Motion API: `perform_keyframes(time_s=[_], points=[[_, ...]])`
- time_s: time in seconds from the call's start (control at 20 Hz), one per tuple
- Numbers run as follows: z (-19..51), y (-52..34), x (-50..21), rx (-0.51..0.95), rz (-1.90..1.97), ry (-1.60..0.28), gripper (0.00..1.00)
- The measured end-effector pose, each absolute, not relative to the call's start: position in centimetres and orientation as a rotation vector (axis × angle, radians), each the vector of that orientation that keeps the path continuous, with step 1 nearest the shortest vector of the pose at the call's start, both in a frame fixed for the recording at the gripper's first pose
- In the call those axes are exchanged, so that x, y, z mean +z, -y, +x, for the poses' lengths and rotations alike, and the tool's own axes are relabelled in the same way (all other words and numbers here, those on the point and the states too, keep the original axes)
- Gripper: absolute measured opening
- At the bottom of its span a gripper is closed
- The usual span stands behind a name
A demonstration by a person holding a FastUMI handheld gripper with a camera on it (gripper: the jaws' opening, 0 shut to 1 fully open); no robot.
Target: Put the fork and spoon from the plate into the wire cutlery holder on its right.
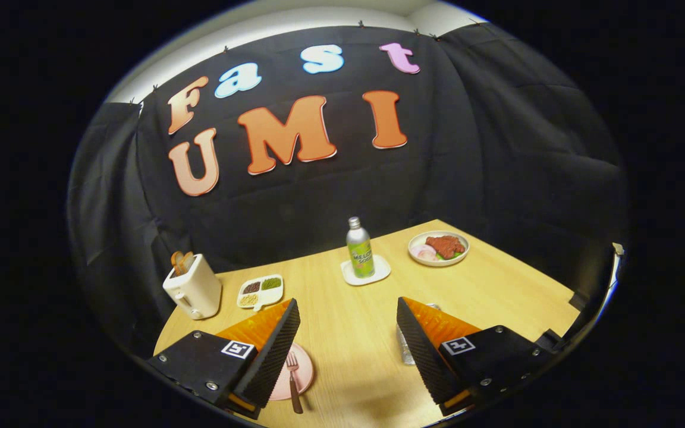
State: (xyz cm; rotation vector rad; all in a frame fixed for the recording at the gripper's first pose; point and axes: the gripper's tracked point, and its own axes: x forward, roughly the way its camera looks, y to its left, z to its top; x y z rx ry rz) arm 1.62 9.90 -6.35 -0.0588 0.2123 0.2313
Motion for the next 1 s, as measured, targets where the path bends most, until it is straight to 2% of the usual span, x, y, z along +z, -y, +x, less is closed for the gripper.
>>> perform_keyframes(time_s=[0.2,0.5,0.6,0.75,1.0], points=[[0.7,-13.1,-12.5,0.31,-0.177,-0.344,0.94],[0.5,-17.1,-20.1,0.419,-0.404,-0.496,0.82],[1.0,-17.7,-21.5,0.422,-0.451,-0.526,0.79],[1.0,-18.0,-23.2,0.421,-0.481,-0.577,0.65],[1.1,-18.2,-25.1,0.414,-0.519,-0.636,0.57]])
